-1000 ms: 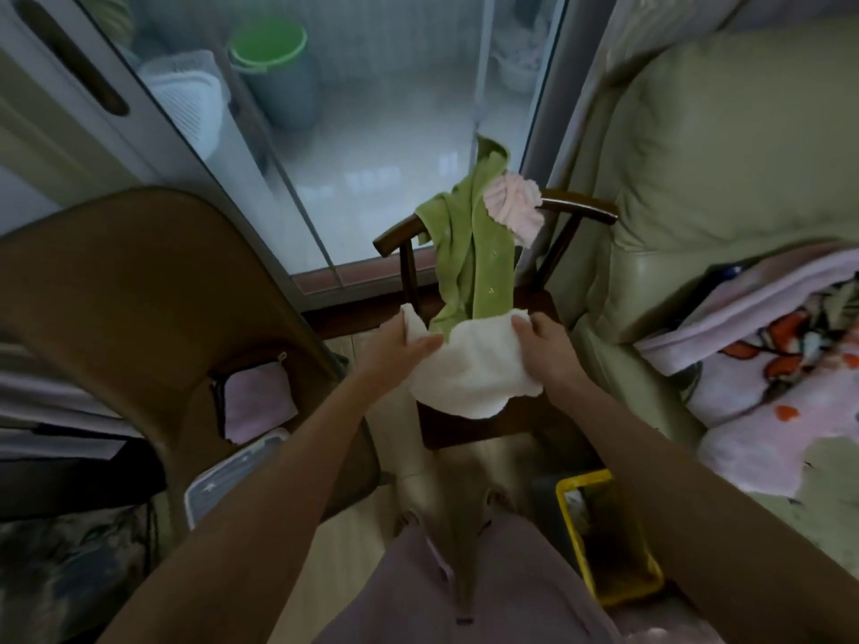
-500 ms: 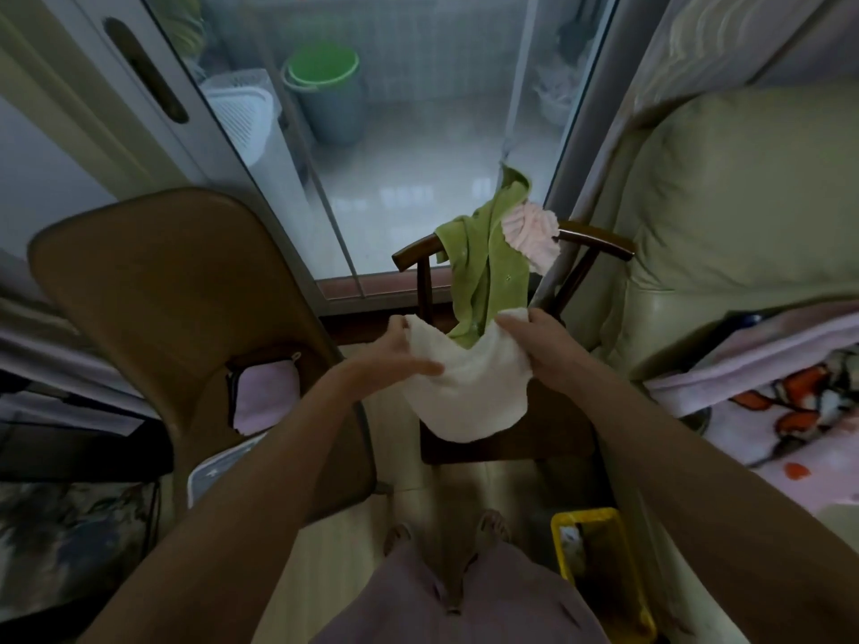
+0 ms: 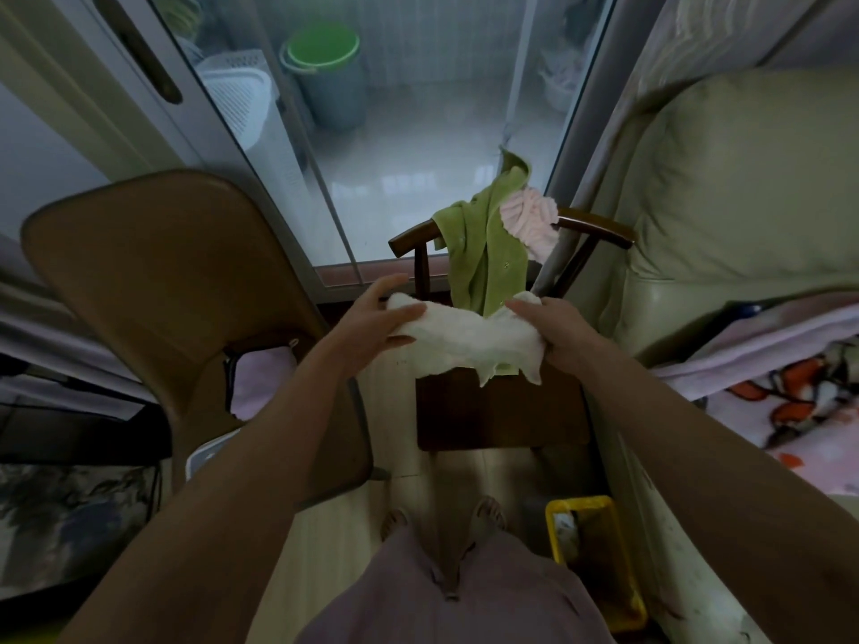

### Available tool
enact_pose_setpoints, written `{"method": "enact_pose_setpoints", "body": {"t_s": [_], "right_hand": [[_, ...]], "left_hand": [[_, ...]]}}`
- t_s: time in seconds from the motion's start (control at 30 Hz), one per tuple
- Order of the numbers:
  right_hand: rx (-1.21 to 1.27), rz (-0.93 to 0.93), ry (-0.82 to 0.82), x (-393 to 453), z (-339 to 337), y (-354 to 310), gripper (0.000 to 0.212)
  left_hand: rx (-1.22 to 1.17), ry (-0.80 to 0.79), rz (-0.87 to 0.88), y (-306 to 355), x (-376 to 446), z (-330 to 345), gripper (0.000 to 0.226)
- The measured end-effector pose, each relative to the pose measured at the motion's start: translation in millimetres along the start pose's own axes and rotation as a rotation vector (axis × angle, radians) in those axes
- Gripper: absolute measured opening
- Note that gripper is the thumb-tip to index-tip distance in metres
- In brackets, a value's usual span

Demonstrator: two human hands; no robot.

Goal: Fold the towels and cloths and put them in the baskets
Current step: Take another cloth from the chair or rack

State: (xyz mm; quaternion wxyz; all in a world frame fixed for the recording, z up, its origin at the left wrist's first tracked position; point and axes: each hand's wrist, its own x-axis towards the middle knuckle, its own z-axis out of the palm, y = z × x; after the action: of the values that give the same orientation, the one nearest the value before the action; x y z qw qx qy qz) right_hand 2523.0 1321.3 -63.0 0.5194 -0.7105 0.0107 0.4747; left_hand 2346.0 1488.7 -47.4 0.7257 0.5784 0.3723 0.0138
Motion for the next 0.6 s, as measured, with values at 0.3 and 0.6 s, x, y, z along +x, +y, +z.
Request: {"method": "enact_pose_setpoints", "body": {"t_s": [0.3, 0.6], "right_hand": [[-0.336, -0.419, 0.384, -7, 4, 8, 0.063], [-0.108, -0.487, 0.010, -26, -12, 4, 0.025]], "left_hand": [[0.086, 0.258, 0.214, -10, 2, 11, 0.017], [0.194, 0.039, 0.291, -4, -6, 6, 0.044]]}}
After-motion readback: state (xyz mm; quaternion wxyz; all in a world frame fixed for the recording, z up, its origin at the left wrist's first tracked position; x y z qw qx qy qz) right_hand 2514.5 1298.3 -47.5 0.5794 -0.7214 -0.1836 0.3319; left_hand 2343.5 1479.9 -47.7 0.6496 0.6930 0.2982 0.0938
